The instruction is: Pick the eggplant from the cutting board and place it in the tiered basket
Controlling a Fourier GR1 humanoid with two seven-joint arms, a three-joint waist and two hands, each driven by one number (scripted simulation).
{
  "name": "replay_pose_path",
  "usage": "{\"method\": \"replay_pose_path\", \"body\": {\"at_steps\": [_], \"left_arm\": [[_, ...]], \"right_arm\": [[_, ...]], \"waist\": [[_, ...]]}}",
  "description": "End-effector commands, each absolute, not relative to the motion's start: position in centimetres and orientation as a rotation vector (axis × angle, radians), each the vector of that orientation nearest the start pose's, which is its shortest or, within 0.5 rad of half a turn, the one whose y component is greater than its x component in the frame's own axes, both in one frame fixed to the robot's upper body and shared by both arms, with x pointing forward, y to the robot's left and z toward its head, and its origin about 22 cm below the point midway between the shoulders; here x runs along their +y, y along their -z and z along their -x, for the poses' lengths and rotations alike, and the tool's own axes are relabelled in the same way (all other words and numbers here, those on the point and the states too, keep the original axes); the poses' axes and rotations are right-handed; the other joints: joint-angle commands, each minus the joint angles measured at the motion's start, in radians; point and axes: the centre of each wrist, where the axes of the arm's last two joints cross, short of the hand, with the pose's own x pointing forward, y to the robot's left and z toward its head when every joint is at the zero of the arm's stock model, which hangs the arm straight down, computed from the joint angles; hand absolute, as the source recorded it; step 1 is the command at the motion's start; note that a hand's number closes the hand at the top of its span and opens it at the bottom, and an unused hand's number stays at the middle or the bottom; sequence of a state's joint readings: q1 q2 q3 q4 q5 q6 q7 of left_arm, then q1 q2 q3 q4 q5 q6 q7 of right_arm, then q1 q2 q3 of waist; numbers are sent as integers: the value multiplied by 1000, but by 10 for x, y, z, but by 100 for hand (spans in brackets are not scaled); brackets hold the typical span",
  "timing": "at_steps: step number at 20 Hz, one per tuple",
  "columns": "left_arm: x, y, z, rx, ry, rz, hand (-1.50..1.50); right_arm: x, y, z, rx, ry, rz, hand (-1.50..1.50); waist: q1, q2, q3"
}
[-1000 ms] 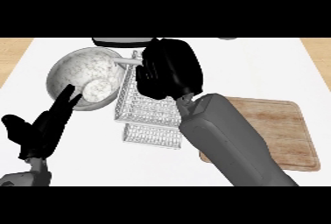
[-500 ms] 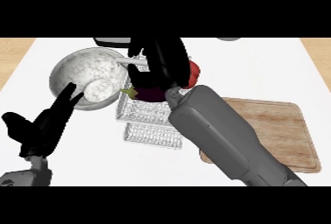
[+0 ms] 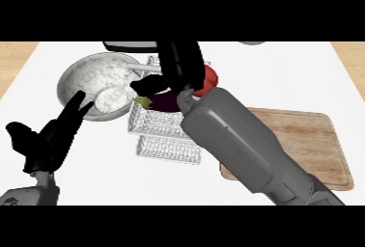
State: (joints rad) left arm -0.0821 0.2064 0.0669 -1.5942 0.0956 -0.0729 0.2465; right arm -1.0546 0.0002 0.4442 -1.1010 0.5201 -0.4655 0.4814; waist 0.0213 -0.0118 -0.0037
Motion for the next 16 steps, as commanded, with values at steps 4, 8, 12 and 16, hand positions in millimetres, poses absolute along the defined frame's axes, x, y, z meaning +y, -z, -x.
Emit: {"method": "replay_pose_path", "body": {"at_steps": [4,8,12,16], "left_arm": [[283,-35,-257,-1418,111,-72,0],[286,-31,-258,-1418,91,-72,0],[289,-45,-260,-1438,101,-75,0],[300,-23,-252,-1430,89,-86,0]], "right_arm": [[-22,-175,-363,-1875,-315,351,-150],[-41,-204,-370,-1890,-86,250,-150],[-90,-207,-383,-1906,51,248,-150],[-144,-208,-379,-1921,147,309,-150]], "waist": [[-1,15,4],[-9,14,4],[-17,13,4],[-28,11,4]]}}
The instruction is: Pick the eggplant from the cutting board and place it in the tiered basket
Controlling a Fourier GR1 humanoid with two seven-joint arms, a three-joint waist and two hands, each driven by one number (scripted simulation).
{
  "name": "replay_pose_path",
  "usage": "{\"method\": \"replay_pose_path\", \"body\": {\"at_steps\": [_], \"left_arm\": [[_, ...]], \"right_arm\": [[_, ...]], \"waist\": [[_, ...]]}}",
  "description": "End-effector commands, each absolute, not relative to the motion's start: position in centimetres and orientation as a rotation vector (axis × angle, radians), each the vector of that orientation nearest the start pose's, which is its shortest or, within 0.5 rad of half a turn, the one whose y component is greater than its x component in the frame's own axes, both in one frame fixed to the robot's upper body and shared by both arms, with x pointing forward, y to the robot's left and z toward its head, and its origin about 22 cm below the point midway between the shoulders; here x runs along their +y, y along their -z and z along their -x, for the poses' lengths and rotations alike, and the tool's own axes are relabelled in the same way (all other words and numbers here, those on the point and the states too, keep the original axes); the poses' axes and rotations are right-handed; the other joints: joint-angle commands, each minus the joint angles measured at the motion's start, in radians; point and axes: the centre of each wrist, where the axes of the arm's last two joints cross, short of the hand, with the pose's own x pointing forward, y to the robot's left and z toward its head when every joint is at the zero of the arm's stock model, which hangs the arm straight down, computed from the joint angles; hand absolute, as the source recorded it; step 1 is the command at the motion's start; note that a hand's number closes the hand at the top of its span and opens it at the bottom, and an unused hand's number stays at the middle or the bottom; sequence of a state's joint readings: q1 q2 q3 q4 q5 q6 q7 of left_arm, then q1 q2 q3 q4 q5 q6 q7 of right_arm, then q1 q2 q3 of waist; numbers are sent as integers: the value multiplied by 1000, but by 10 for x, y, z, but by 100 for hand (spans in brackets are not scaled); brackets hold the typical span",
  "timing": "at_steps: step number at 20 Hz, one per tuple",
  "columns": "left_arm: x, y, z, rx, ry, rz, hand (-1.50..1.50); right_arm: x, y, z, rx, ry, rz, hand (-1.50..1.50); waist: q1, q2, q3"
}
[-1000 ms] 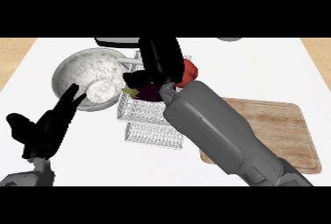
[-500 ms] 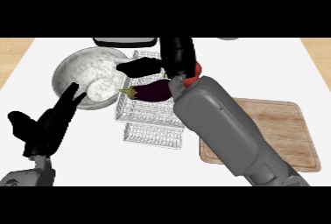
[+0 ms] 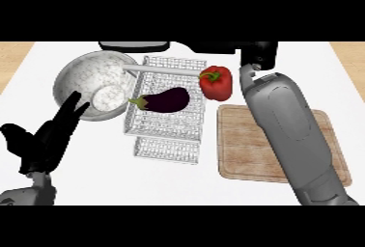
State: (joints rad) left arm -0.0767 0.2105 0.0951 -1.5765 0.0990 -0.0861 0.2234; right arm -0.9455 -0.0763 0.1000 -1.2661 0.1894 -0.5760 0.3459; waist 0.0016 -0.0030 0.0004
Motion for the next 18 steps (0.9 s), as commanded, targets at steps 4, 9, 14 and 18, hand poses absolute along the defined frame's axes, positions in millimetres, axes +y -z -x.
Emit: {"method": "replay_pose_path", "body": {"at_steps": [4,9,14,18], "left_arm": [[289,-28,-256,-1422,95,-73,0],[287,-41,-261,-1406,75,-74,0],[288,-37,-246,-1422,93,-74,0],[275,-38,-261,-1440,99,-82,0]], "right_arm": [[-206,-226,-377,-1899,212,355,-150],[-289,-239,-358,-1922,230,396,-150],[-340,-239,-356,-1917,245,415,-150],[-375,-235,-348,-1914,215,408,-150]], "waist": [[-11,1,0],[-13,1,1],[4,3,0],[0,4,0]]}}
